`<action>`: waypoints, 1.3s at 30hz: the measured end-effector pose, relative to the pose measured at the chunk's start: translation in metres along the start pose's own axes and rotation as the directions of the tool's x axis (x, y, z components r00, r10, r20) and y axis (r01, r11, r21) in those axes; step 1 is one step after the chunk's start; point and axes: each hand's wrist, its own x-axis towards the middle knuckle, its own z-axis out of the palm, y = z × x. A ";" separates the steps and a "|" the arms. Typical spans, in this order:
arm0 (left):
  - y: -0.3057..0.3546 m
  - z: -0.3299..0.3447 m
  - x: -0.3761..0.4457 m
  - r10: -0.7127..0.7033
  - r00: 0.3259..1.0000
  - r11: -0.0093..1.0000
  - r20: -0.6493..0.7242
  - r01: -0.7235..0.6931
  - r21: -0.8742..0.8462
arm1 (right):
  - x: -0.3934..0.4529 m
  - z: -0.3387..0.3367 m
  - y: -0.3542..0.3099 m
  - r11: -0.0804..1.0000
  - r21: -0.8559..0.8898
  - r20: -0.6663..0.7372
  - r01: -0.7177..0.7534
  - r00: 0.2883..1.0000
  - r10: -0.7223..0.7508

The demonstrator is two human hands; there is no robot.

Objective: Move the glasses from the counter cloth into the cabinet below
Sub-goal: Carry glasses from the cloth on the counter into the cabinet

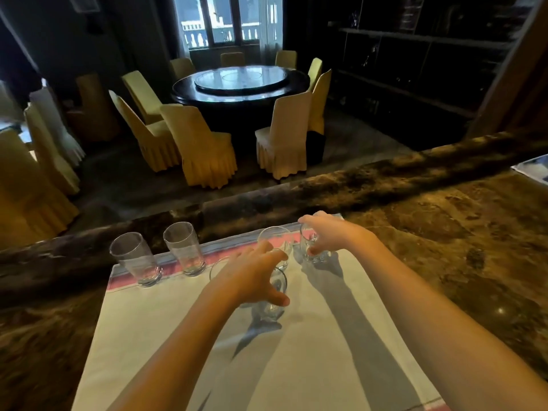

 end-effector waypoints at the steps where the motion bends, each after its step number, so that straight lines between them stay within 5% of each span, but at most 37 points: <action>1: 0.001 0.002 -0.002 -0.006 1.000 1.000 0.003 0.006 0.027 | 0.001 0.002 0.000 1.000 0.006 -0.007 0.010 1.000 -0.010; 12: 0.014 0.005 -0.010 -0.058 0.994 0.995 0.091 0.050 0.086 | 0.000 0.002 0.001 0.997 -0.020 -0.058 0.075 0.995 -0.076; 23: 0.019 -0.013 -0.013 -0.027 1.000 0.995 0.001 0.027 -0.093 | -0.036 -0.036 -0.009 0.993 -0.062 -0.086 0.105 0.990 -0.110; 32: -0.020 -0.080 -0.068 -0.124 0.980 0.984 -0.157 0.102 -0.143 | -0.050 -0.082 -0.097 0.940 -0.108 -0.136 0.324 0.932 -0.337; 39: -0.087 -0.093 -0.130 -0.311 0.933 0.948 -0.178 0.294 -0.120 | -0.048 -0.075 -0.193 0.859 -0.087 -0.082 0.504 0.856 -0.511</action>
